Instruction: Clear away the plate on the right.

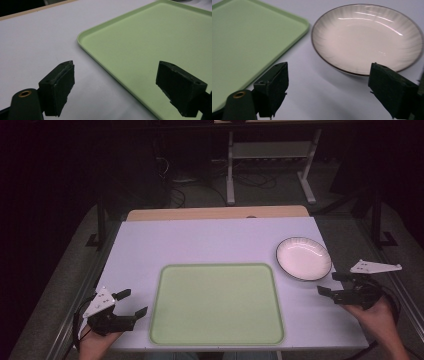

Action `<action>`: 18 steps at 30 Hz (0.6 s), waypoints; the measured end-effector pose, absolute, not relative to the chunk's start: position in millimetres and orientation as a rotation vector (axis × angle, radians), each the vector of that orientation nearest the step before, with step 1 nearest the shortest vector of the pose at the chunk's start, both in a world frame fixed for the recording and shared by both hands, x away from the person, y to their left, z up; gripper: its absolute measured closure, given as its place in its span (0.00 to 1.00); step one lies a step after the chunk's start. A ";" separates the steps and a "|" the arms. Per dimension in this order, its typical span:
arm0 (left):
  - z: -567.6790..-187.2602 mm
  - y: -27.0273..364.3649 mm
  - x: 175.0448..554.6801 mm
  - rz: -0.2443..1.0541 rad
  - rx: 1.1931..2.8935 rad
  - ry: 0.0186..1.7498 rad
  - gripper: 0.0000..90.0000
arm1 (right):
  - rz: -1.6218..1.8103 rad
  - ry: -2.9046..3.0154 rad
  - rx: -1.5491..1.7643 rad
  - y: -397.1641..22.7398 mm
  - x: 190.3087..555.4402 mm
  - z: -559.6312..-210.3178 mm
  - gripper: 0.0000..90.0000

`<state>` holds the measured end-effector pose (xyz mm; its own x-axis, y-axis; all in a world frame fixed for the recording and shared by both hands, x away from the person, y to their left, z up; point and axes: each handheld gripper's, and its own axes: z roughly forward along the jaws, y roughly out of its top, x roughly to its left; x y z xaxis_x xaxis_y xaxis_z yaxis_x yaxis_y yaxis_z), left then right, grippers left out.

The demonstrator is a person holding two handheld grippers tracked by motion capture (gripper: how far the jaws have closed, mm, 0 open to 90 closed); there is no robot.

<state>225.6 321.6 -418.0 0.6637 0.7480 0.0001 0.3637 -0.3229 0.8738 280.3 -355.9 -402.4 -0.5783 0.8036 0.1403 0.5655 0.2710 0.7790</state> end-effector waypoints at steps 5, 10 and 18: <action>-418.2 319.9 226.0 0.505 1.933 0.866 0.17 | 1.175 2.234 1.293 -368.5 283.3 -403.2 0.21; -418.3 319.5 225.9 0.503 1.934 0.866 0.17 | 1.159 2.216 1.338 -379.2 290.5 -403.7 0.23; -418.8 320.3 226.1 0.504 1.935 0.869 0.17 | 1.126 2.160 1.420 -390.1 308.2 -404.7 0.25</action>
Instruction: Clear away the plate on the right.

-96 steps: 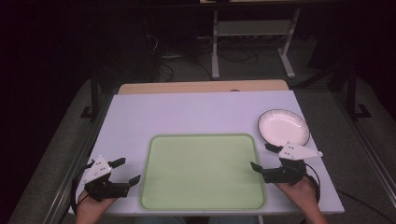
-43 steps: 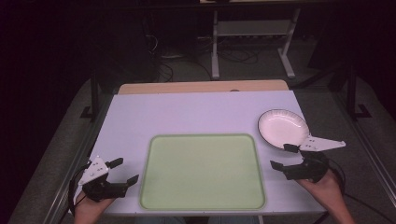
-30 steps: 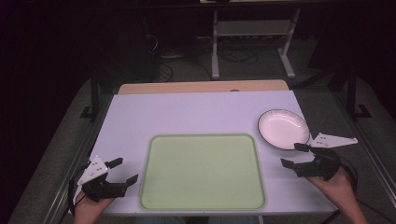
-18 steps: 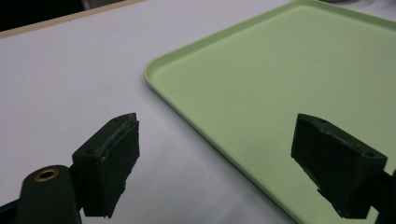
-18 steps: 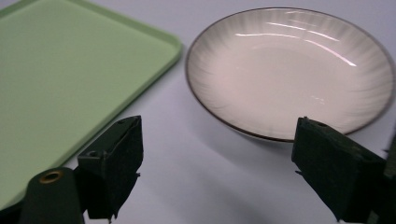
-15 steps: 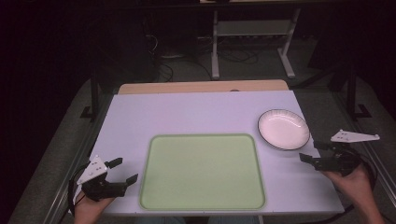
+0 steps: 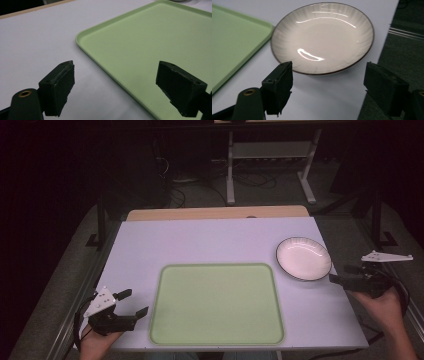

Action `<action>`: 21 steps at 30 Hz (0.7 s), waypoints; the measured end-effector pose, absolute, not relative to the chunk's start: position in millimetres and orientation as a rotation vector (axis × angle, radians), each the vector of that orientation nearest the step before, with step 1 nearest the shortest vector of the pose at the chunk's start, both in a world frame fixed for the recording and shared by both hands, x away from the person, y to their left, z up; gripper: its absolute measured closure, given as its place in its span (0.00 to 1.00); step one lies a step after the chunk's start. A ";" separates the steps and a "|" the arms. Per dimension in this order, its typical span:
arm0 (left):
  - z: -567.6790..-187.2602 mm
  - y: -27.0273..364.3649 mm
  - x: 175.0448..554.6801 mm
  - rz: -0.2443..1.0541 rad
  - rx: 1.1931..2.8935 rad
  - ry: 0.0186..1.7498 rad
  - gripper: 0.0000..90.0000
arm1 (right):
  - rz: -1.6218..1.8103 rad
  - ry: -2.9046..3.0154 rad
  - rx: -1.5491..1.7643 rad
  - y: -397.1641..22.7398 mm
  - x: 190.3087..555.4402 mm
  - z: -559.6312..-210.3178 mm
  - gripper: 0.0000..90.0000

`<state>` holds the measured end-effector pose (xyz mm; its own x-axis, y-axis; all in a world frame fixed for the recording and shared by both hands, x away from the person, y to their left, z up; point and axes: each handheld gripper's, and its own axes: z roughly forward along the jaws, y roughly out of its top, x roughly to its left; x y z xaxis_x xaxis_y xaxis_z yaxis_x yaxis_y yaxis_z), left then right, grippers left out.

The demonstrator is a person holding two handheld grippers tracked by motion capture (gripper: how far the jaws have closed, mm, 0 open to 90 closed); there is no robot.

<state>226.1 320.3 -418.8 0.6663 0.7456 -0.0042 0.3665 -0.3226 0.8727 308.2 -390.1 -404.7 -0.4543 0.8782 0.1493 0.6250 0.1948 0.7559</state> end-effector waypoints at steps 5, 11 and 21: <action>-419.1 320.4 226.2 0.502 1.934 0.872 0.17 | 1.114 2.141 1.481 -394.7 322.6 -408.7 0.31; -420.0 321.4 226.9 0.503 1.935 0.879 0.17 | 1.092 2.111 1.563 -399.9 343.2 -411.5 0.33; -421.2 321.6 227.6 0.499 1.941 0.882 0.17 | 1.026 2.104 1.712 -400.3 374.1 -414.8 0.44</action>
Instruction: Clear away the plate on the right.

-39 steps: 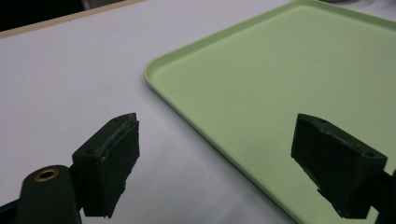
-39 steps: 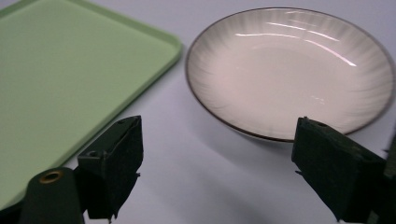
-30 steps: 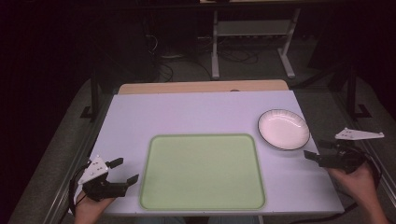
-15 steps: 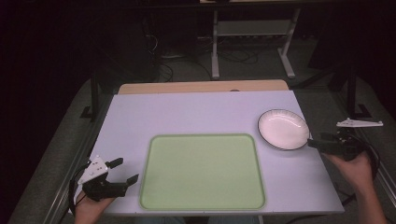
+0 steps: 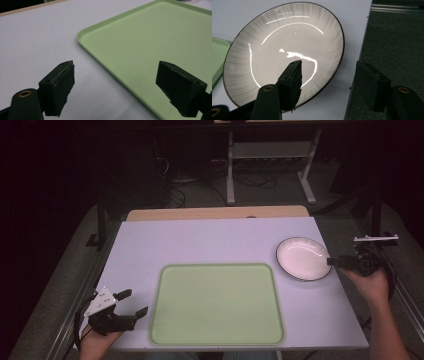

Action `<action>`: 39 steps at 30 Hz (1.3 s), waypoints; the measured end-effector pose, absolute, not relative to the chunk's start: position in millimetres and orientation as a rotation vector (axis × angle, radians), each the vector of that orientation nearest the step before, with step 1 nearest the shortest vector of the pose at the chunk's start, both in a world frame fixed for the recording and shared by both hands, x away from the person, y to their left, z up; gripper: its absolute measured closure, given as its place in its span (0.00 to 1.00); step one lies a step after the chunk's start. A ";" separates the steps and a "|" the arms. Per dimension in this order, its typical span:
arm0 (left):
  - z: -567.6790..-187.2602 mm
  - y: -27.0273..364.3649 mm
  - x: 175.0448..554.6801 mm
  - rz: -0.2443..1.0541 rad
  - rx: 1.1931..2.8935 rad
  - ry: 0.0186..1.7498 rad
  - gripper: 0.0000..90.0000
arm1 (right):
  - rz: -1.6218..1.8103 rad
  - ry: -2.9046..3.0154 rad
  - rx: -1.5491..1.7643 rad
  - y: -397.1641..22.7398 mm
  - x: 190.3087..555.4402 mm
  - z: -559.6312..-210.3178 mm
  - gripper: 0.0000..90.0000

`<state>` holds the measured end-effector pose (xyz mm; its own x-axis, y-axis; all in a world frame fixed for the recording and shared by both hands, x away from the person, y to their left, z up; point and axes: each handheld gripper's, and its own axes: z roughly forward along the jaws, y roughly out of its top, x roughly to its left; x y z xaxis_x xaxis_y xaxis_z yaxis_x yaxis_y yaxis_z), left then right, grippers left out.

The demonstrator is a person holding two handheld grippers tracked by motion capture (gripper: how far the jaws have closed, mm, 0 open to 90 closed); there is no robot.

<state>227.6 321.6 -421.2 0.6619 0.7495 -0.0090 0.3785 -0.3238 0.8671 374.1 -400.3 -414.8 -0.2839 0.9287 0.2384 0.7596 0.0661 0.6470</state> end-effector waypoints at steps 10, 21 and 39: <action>-421.1 322.0 228.0 0.499 1.943 0.882 0.17 | 1.056 2.043 1.899 -405.0 393.1 -426.8 0.55; -421.1 323.2 227.7 0.503 1.937 0.885 0.17 | 1.046 2.038 2.005 -398.8 404.4 -438.4 0.71; -421.1 323.0 228.3 0.507 1.944 0.885 0.17 | 1.203 1.939 2.203 -405.7 407.8 -452.0 0.85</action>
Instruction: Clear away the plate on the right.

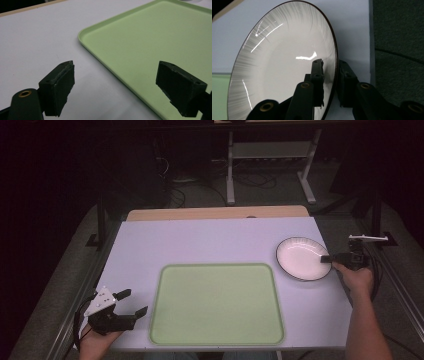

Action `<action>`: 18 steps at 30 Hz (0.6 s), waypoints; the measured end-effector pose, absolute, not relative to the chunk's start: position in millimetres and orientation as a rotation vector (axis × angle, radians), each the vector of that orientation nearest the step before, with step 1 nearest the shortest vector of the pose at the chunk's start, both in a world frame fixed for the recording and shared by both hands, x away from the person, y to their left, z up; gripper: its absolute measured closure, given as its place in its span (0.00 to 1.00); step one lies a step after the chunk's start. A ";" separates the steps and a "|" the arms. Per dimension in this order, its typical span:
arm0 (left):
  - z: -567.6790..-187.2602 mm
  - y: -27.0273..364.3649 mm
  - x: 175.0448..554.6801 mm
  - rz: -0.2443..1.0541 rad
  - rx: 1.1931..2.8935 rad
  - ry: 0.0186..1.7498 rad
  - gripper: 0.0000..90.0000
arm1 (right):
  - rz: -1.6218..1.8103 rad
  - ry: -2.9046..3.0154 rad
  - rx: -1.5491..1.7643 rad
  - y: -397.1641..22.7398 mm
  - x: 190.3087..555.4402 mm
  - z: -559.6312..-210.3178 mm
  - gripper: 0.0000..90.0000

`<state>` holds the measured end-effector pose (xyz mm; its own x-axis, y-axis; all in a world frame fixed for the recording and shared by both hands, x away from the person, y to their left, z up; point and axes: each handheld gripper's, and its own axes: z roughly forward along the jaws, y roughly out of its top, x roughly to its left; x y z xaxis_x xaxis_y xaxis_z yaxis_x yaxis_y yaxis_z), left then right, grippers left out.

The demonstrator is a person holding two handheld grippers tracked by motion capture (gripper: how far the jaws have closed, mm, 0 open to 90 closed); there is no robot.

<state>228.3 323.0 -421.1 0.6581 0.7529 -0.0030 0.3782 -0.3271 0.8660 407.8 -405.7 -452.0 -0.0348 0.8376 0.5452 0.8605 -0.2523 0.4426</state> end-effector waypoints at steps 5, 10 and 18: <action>-421.0 322.6 228.1 0.508 1.947 0.883 0.17 | -1.182 -1.869 -2.169 -407.0 407.8 -452.1 0.87; -421.3 322.8 228.5 0.506 1.946 0.884 0.17 | -1.248 -1.774 -2.171 -411.9 404.6 -457.0 0.90; -421.0 324.5 227.8 0.511 1.938 0.889 0.17 | -1.316 -1.661 -2.183 -414.4 401.3 -462.9 0.91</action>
<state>227.8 324.5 -421.0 0.6537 0.7567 -0.0038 0.3778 -0.3220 0.8681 401.3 -414.4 -462.9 0.0318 0.7386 0.6733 0.8244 -0.4003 0.4002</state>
